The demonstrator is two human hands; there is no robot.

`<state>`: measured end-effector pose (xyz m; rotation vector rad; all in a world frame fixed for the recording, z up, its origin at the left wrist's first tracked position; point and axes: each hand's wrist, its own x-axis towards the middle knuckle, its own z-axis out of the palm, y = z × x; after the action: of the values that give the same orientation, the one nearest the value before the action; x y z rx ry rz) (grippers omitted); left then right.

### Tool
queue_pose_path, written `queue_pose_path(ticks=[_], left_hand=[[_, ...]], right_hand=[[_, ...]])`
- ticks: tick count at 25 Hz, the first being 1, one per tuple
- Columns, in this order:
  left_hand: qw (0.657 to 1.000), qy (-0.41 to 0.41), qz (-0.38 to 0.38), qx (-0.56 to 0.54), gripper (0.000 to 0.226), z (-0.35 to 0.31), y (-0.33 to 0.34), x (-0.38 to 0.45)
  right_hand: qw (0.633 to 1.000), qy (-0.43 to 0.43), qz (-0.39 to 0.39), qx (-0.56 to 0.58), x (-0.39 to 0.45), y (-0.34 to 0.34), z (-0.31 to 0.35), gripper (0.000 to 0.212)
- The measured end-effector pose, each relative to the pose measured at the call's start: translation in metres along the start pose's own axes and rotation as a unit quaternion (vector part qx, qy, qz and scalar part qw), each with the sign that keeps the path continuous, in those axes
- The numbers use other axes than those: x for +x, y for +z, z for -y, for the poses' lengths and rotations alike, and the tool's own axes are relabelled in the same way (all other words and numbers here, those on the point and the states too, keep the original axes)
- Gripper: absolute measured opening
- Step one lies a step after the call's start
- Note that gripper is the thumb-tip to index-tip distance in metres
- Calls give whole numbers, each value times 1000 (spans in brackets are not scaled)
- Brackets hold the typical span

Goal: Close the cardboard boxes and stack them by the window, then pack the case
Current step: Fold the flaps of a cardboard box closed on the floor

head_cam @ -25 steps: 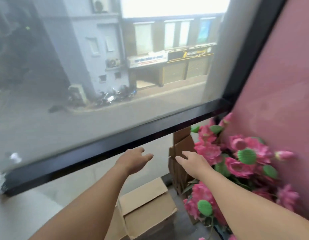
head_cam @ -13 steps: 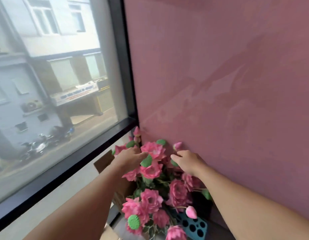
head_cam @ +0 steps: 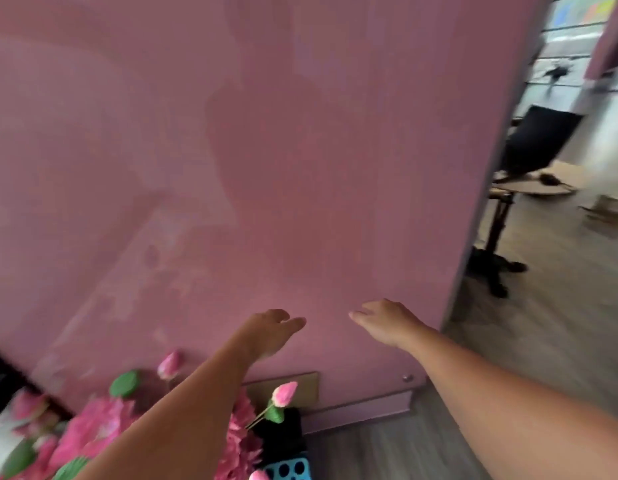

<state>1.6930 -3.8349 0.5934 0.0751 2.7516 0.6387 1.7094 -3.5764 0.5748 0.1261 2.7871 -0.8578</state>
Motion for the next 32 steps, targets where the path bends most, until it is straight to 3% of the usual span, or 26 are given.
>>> queue_pose_path(ticks=[6,10,13,16,24,26,29,32], left_hand=[[979,161,121,30,70,-125,49,61],[956,228,179,48,70,-202,90,85],[936,280,204,63,64,-270,122,108],[925,311,212,60,63,-340,151,128],[901,367,215,88,76,-549,213,196],[895,374,223,92,75,-587,225,214],[880,401,233,107,56,-652,254,256],[868,417,242,120,50,-723,285,316]], right_hand=[[988,122,-96,2,-31,-57,-99,63],[965,218,-137,48,-56,-82,-166,70],[945,272,-171,66,-66,-107,-224,61],[933,304,-176,73,-65,-142,-275,63],[889,372,-224,143,-39,-269,-415,40],[884,377,-234,147,-25,-293,-443,50],[881,393,-226,133,11,-329,-493,61],[888,398,-210,98,54,-378,-551,62]])
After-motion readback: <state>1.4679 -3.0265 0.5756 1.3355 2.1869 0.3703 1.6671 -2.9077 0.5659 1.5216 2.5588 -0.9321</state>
